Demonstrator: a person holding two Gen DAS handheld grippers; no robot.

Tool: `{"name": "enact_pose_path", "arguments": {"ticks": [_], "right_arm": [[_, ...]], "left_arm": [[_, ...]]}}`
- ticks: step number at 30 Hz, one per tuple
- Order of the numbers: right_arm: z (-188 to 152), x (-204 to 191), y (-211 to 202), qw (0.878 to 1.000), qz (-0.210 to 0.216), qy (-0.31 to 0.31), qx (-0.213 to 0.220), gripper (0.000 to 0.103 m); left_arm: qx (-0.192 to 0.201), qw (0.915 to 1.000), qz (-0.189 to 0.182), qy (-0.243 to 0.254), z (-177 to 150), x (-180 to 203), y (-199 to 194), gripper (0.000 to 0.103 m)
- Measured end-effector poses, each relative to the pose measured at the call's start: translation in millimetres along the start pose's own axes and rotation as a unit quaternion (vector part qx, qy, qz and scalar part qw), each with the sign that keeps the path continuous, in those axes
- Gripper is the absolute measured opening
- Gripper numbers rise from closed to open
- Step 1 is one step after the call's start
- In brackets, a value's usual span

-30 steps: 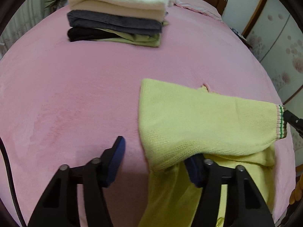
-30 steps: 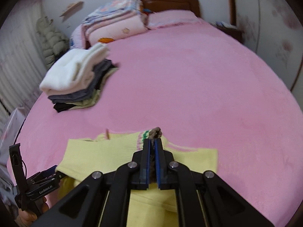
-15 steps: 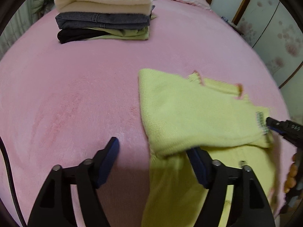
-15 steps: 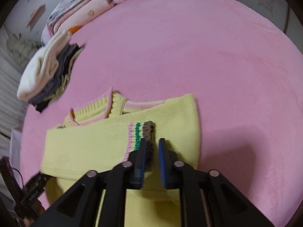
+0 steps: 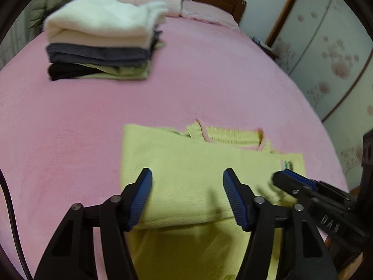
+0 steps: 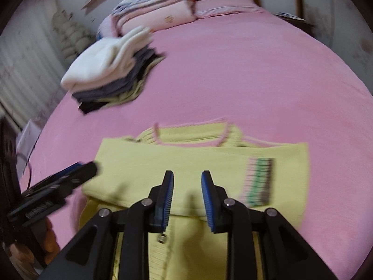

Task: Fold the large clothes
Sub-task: 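Lay the cuff down on the folded sleeve and open the right gripper, then raise both grippers away from the folded cardigan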

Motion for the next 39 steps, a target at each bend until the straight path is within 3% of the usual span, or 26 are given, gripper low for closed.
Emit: {"name": "enact_pose_path", "arguments": {"ticks": [3, 6, 11, 14, 18, 21, 24, 34, 39], "right_arm": [[-9.9, 3.7, 21.0, 0.999, -0.018, -0.012, -0.026, 0.025], [-22.2, 32.2, 25.9, 0.997, -0.061, -0.004, -0.045, 0.022], [-23.7, 72.5, -1.1, 0.996, -0.080, 0.028, -0.025, 0.021], [-24.5, 78.2, -7.0, 0.997, -0.066, 0.043, -0.023, 0.022], [-22.5, 68.8, -13.3, 0.997, -0.060, 0.052, -0.018, 0.024], [-21.0, 59.3, -22.1, 0.997, -0.047, 0.057, -0.011, 0.024], [-19.4, 49.0, -32.0, 0.998, -0.041, 0.057, -0.005, 0.024], [-12.7, 15.3, -85.3, 0.998, -0.020, 0.054, 0.032, 0.025], [-12.5, -5.5, -120.9, 0.997, -0.015, 0.040, 0.058, 0.034]], "left_arm": [[-0.022, 0.9991, 0.028, 0.022, -12.0, 0.3, 23.4, 0.055], [-0.014, 0.9989, 0.027, 0.036, -18.6, -0.8, 26.5, 0.052], [-0.008, 0.9988, 0.022, 0.044, -20.0, -1.6, 23.3, 0.052], [-0.013, 0.9988, 0.024, 0.041, -20.3, 1.2, 22.8, 0.052], [-0.028, 0.9990, 0.019, 0.029, -15.3, 2.9, 11.8, 0.065], [-0.023, 0.9994, 0.013, 0.022, -11.9, 3.2, -4.4, 0.068], [-0.016, 0.9995, 0.019, 0.018, -6.6, 1.1, -21.9, 0.077], [0.016, 0.9997, 0.018, 0.010, 2.5, 0.6, -99.2, 0.082], [0.045, 0.9985, 0.029, 0.015, -2.7, -3.2, -145.3, 0.085]]}}
Point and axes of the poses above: each gripper's, at about its wrist camera, not at the fingertips, and y roughly the way its jaws point, x to its right, z to its top, the point moved 9 cm from there along y, roughly the way its jaws point, and after that the axes turned 15 degrees about z, right-handed, at the moved point
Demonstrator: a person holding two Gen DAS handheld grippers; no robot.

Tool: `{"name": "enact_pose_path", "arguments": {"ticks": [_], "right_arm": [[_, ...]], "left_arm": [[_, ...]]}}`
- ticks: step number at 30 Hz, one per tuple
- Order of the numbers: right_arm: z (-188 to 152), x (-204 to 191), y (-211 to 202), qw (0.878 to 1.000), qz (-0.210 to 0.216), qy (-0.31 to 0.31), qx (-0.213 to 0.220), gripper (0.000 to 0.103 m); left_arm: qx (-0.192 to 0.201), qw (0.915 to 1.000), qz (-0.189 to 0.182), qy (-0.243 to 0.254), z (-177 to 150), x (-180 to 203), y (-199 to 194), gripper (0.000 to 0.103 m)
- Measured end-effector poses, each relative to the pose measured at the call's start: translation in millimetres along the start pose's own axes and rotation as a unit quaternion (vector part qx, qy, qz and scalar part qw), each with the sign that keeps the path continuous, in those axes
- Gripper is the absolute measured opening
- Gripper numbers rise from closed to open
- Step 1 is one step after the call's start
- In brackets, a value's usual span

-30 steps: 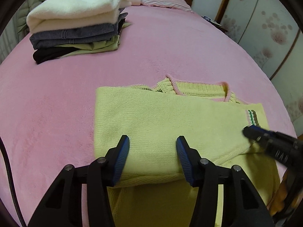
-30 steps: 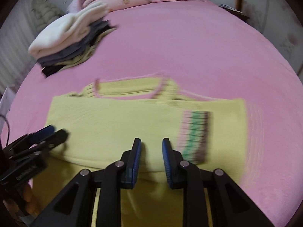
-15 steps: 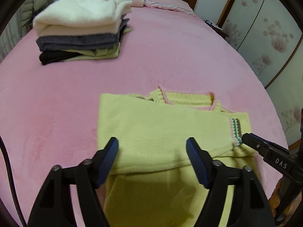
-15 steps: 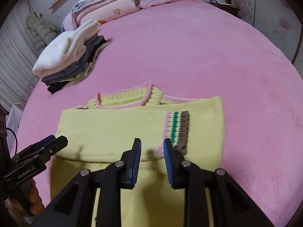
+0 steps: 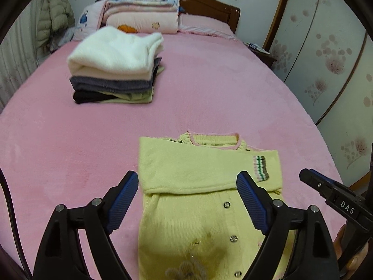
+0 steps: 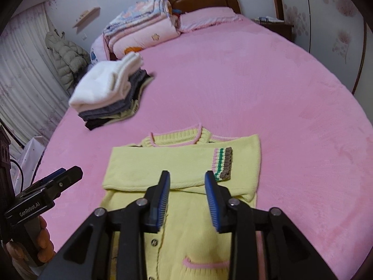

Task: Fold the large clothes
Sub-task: 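Raise both grippers away from the folded cardigan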

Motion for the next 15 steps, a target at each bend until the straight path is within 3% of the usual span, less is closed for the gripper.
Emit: {"name": "enact_pose_path", "arguments": {"ticks": [6, 15], "right_arm": [[-6.5, -19.8, -39.7, 1.000, 0.006, -0.019, 0.022, 0.034], [-25.3, -39.4, -90.7, 0.998, 0.006, -0.049, 0.050, 0.034]], "left_arm": [[0.009, 0.9999, -0.005, -0.007, -13.8, -9.3, -43.5, 0.085], [0.016, 0.9996, 0.022, 0.006, -39.8, -15.4, -81.8, 0.085]]}}
Point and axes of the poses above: each gripper's, at about its wrist camera, not at the fingertips, and y roughly the way its jaws point, x to its right, z to its top, the point moved 9 cm from there along y, roughly the way its jaws point, and after that the axes turned 15 degrees about z, right-handed, at the moved point
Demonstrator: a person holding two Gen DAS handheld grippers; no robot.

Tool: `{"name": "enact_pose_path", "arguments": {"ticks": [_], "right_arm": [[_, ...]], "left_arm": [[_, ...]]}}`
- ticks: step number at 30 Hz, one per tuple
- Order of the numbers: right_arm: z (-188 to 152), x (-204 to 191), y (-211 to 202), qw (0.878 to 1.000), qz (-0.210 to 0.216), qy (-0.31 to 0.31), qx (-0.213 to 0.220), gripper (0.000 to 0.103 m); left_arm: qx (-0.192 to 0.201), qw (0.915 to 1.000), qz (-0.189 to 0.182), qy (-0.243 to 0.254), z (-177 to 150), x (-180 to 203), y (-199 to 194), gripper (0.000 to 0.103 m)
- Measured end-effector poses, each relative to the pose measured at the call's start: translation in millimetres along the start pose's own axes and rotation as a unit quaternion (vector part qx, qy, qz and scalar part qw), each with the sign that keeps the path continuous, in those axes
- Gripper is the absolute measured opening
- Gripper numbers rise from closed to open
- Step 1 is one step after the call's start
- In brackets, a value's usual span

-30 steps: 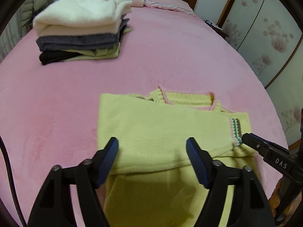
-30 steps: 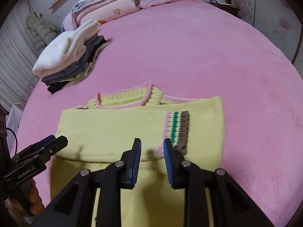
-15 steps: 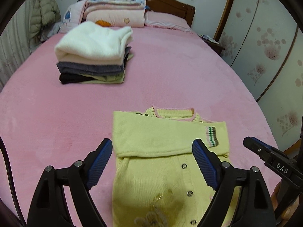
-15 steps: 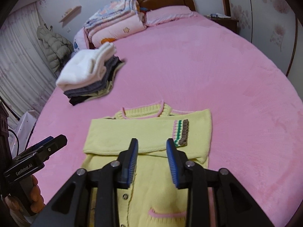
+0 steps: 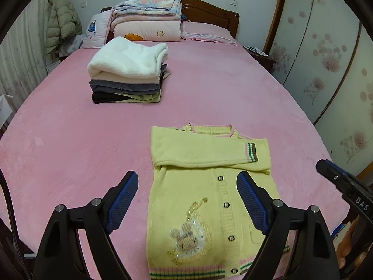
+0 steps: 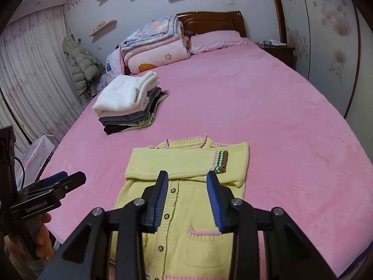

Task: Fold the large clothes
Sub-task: 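Raise both grippers away from the folded cardigan, then move the left gripper to the striped hem and grasp it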

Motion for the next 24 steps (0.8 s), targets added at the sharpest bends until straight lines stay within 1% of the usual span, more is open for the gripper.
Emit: {"name": "enact_pose_path", "arguments": {"ticks": [3, 9, 13, 18, 20, 24], "right_arm": [[-5.8, -4.8, -11.7, 1.000, -0.004, -0.009, 0.005, 0.034], [-25.8, -7.1, -26.4, 1.000, -0.009, -0.017, 0.006, 0.035], [-45.1, 2.6, -27.2, 1.000, -0.020, -0.019, -0.005, 0.036], [-72.1, 24.2, -25.7, 0.999, -0.040, -0.018, -0.025, 0.037], [-84.3, 33.3, -23.0, 0.998, -0.043, -0.013, -0.037, 0.044], [-117.1, 50.9, -12.9, 0.996, -0.052, -0.008, -0.074, 0.046]], "left_arm": [[0.003, 1.0000, -0.004, 0.007, -7.8, 1.4, -4.3, 0.085], [0.017, 0.9993, 0.027, 0.020, -32.6, -6.6, -8.1, 0.085], [0.018, 0.9991, 0.036, 0.016, -51.9, -18.0, -1.2, 0.085], [-0.010, 0.9991, 0.039, 0.013, -86.0, -33.9, 23.8, 0.085], [-0.022, 0.9991, 0.036, 0.011, -99.6, -37.8, 33.3, 0.085], [-0.057, 0.9980, 0.023, 0.015, -132.1, -46.1, 57.7, 0.085]]}}
Point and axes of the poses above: each gripper's, at about its wrist camera, not at the fingertips, and y roughly the way its jaws point, x to its right, z to its top, the point moved 9 cm from there along y, roughly the way its jaws point, and after that the axes turned 15 degrees about z, right-handed, at the moved point
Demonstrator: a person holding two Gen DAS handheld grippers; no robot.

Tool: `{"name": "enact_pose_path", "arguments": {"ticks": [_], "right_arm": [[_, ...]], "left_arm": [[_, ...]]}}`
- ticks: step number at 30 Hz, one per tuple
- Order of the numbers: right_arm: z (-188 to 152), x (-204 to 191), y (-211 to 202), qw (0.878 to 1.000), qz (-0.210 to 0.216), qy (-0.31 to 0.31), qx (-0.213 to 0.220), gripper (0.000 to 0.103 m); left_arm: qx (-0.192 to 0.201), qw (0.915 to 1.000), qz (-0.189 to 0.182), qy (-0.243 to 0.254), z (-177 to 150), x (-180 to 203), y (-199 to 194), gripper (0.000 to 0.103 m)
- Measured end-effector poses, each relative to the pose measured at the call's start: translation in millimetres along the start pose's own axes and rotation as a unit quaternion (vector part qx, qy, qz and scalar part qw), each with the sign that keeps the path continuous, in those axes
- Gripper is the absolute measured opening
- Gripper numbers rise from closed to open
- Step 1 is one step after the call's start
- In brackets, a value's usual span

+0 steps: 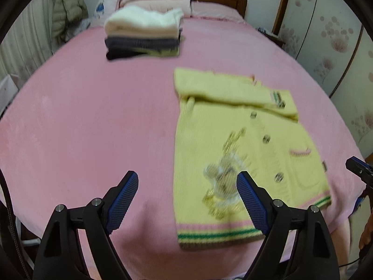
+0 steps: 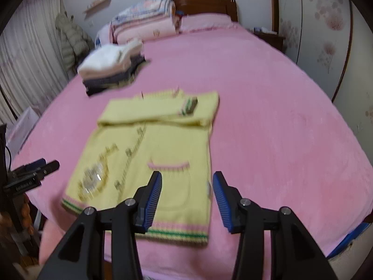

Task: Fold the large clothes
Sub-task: 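Move the left gripper to the striped hem and grasp it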

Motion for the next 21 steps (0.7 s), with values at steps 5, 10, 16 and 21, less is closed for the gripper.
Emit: {"name": "enact_pose_path", "arguments": {"ticks": [5, 10, 16, 21], "right_arm": [[-38.5, 11.5, 19.4, 0.999, 0.008, 0.002, -0.050, 0.046], [-58.4, 24.4, 32.1, 0.997, 0.017, 0.023, -0.077, 0.046], [-69.5, 34.6, 43.1, 0.993, 0.042, 0.059, -0.098, 0.046], [-77.6, 36.2, 46.2, 0.990, 0.054, 0.076, -0.109, 0.046]], "left_arm": [[-0.046, 0.9989, -0.010, 0.010, -32.9, -3.7, 29.4, 0.085], [-0.073, 0.9968, -0.032, 0.007, -53.0, -4.1, 45.3, 0.081], [-0.078, 0.9963, -0.024, 0.026, -58.2, -2.2, 49.4, 0.081], [-0.080, 0.9961, -0.033, 0.021, -60.8, -4.0, 46.0, 0.081]]}}
Point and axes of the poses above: each gripper's, at about its wrist camera, not at the fingertips, and y roughly the way its jaws point, x to its right, z to its top, the point moved 9 cm from there along y, roughly the way its jaws point, and after that the axes turned 15 degrees about z, right-handed, at the moved point
